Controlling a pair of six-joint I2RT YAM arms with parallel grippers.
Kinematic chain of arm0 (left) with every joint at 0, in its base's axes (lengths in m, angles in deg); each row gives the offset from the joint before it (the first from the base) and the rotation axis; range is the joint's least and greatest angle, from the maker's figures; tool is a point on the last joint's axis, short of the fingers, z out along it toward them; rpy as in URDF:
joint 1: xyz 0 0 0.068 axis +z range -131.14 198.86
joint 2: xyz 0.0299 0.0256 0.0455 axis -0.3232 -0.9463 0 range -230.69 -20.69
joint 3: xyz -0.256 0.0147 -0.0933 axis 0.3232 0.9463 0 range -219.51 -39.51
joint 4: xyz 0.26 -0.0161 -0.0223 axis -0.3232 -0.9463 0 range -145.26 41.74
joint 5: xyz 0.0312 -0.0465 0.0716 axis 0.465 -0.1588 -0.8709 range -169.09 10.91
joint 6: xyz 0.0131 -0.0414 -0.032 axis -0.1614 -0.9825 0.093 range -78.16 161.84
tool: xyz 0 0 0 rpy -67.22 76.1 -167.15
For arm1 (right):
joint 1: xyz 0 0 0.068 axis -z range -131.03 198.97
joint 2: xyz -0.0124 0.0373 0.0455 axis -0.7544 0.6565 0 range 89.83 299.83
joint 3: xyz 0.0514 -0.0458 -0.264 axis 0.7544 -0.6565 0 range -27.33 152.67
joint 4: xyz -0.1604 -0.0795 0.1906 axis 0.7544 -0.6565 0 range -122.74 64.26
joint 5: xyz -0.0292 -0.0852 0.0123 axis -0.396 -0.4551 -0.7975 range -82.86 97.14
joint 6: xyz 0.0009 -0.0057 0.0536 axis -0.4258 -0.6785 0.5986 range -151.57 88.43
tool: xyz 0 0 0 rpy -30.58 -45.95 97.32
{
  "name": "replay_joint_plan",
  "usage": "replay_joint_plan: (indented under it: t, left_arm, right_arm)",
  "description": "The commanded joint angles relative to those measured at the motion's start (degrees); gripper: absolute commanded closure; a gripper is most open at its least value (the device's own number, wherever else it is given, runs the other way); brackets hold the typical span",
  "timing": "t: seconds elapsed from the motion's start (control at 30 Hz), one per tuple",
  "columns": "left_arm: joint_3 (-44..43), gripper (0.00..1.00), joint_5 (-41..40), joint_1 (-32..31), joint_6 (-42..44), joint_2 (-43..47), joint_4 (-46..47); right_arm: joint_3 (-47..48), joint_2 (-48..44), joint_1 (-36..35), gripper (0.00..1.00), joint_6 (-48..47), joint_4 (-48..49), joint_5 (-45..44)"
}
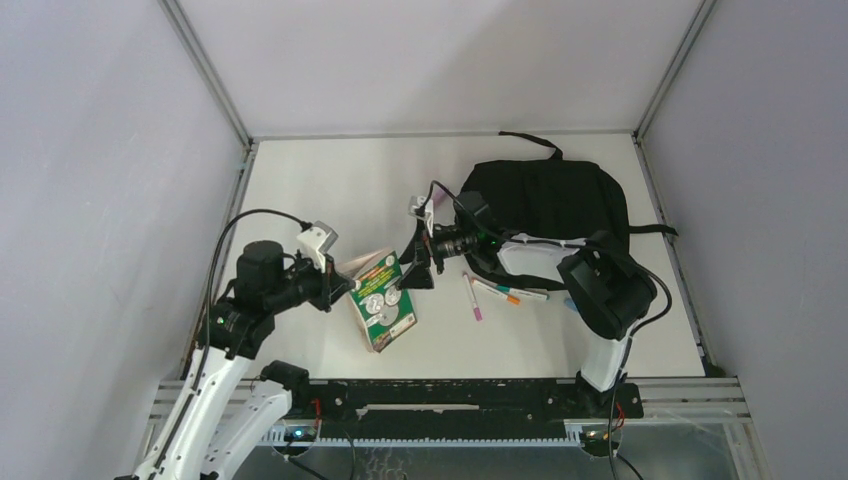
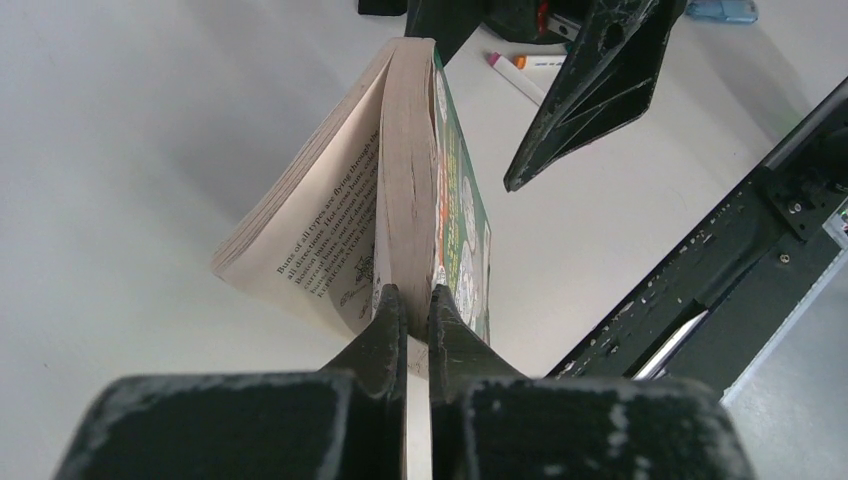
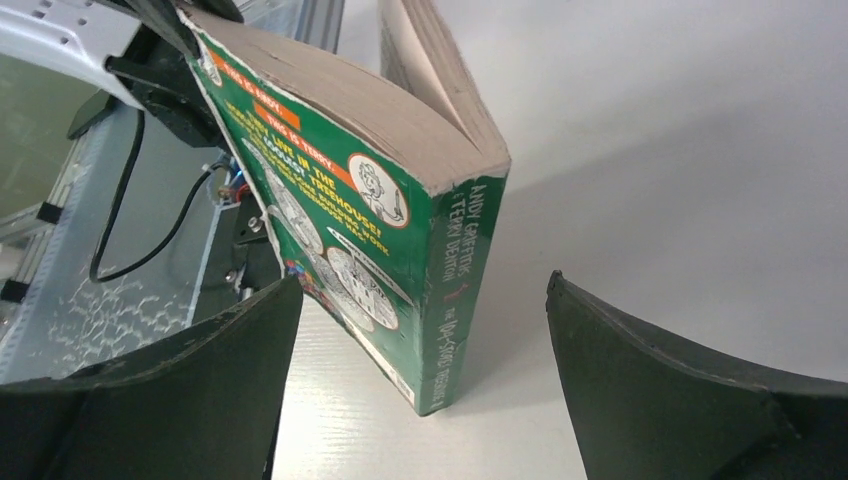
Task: Pack the student bag
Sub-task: Pick up the book from the center of the board.
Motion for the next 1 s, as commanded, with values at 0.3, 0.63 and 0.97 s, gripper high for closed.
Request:
replay_joint_plan:
  t: [0.3, 0.63, 0.97]
  left_arm:
    - [-0.8, 1.0, 2.4, -1.0, 1.7, 0.3, 6.0]
    - [-3.1, 0.44, -5.1, -1.2, -0.8, -1.5, 7.8]
    - [-3.2, 0.15, -14.2, -2.2, -2.1, 8.2, 14.9]
  right_arm:
    - [0.2, 3.4, -3.3, 0.1, 8.1, 15.3, 14.3]
    - [0.2, -4.5, -2.0, 1.0, 7.3, 0.0, 1.7]
    - [16.5, -15.0, 1.9, 1.0, 33.3, -37.9, -34.6]
